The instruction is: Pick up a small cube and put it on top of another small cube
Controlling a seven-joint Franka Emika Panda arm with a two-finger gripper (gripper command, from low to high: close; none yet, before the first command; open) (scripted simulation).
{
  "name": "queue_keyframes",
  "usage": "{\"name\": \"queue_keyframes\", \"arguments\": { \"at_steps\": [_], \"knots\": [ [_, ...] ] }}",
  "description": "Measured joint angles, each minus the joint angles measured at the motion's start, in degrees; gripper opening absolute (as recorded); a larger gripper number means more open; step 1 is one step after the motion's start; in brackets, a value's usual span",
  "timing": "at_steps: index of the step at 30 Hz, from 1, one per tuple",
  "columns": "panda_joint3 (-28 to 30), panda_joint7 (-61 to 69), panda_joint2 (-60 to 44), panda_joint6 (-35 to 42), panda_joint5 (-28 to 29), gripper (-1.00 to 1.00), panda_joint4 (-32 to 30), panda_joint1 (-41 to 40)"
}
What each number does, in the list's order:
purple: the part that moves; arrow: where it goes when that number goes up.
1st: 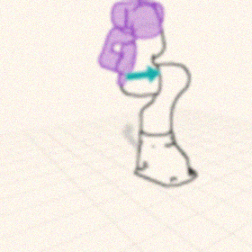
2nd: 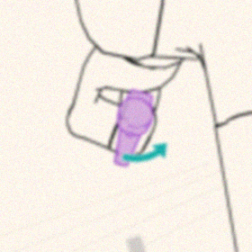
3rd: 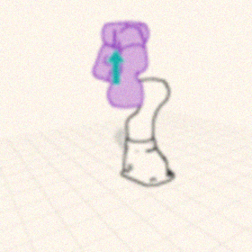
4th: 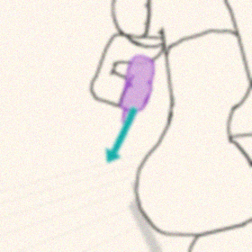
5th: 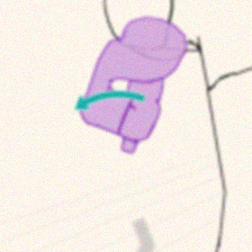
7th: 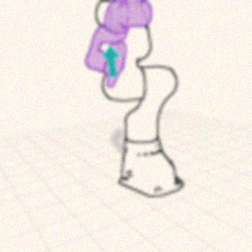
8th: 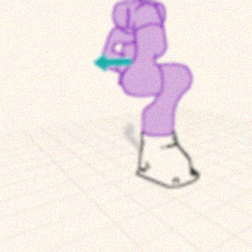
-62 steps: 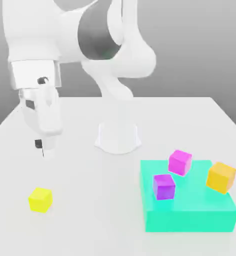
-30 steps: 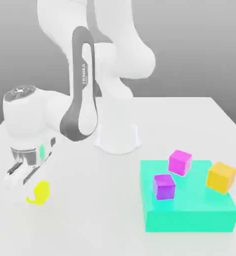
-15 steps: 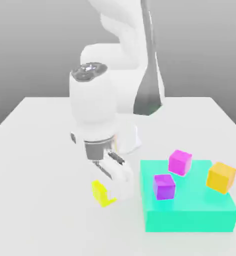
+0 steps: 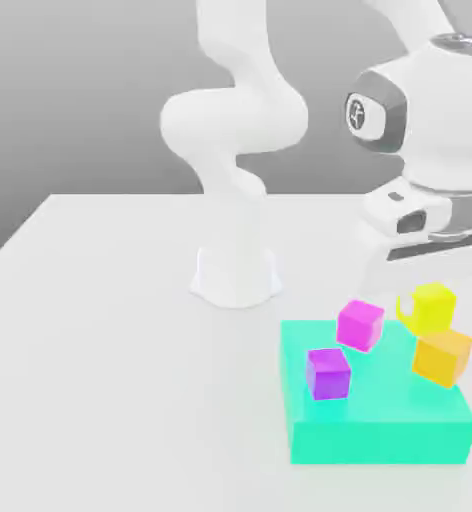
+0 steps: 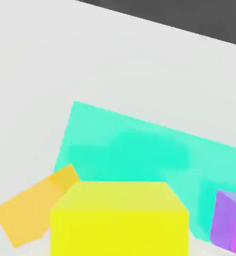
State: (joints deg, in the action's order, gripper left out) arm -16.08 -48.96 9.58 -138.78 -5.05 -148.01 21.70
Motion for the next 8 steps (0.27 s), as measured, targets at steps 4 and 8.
{"name": "queue_keyframes", "arguments": {
  "at_steps": [4,8],
  "knots": [
    [-1.13,-0.70,-6.09,-7.17,3.28,-1.00,-1.29,0.53],
    [-1.12,-1.16,-7.62,-8.99,3.96,1.00,-1.65,0.57]
  ]
}}
